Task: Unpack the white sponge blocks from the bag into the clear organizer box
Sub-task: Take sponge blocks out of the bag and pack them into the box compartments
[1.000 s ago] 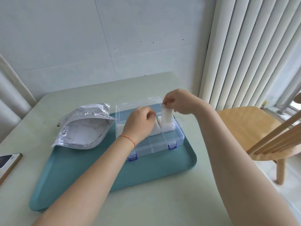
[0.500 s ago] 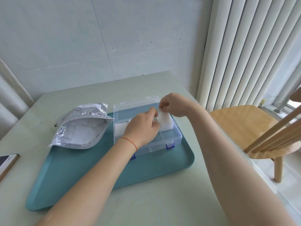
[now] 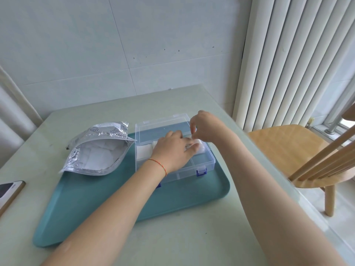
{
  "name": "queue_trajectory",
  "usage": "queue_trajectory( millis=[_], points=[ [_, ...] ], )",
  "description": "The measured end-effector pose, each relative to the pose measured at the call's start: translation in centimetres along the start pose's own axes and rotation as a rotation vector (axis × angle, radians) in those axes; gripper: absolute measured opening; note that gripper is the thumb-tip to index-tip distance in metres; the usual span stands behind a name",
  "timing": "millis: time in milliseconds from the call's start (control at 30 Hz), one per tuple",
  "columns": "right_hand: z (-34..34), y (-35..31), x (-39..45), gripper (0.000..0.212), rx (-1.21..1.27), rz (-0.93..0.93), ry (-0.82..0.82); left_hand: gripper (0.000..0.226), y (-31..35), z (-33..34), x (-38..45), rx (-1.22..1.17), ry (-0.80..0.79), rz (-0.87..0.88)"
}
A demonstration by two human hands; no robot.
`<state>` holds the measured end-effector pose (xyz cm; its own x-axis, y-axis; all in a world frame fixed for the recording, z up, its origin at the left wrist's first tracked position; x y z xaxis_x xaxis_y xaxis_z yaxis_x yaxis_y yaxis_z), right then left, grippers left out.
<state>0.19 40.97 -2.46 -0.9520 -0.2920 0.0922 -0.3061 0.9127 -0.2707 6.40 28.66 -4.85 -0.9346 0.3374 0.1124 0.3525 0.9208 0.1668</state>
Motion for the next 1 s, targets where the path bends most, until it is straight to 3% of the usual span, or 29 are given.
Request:
queue_trajectory(
  millis=[200,400,500,633,767,900,1000],
  points=[
    [-1.2,-0.4,0.3,0.017,-0.029,0.019,0.046,0.040,-0.4,-0.5,0.0,0.022,0.001,0.015],
    [-4.1,-6.3,-1.8,0.010,0.111,-0.134,0.186,0.022,-4.5,-4.4,-4.5,-0.110,0.493,-0.025],
    [-3.2,-11.1,-2.9,0.014,0.159,-0.213,0.117,0.020,-7.8,-6.1,-7.9,-0.080,0.716,-0.092],
    [-2.0,-16.3,-3.9,0.021,0.224,-0.232,0.005,0.016,-11.7,-7.2,-12.1,0.012,0.860,-0.220],
    [-0.3,-19.5,-4.8,0.021,0.174,-0.240,-0.163,0.026,-14.8,-7.1,-15.1,0.007,0.859,-0.316],
    [1.2,-20.5,-4.4,0.026,0.186,-0.191,-0.119,0.038,-16.9,-7.1,-16.5,-0.076,0.745,-0.425],
    [1.9,-21.5,-3.9,0.016,0.167,-0.148,-0.072,0.054,-17.3,-7.5,-16.8,-0.168,0.651,-0.463]
  ],
)
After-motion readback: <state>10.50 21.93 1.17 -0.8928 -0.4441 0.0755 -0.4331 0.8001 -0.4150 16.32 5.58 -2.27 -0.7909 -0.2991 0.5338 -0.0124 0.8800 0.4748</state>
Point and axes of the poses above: each hand's wrist, its own x-axis towards the middle knuckle, its own z-axis out of the palm, y = z × x, the point moved 3 cm from there along x, towards the middle knuckle, and after that the axes turned 1 degree about z, right-handed, at the moved point
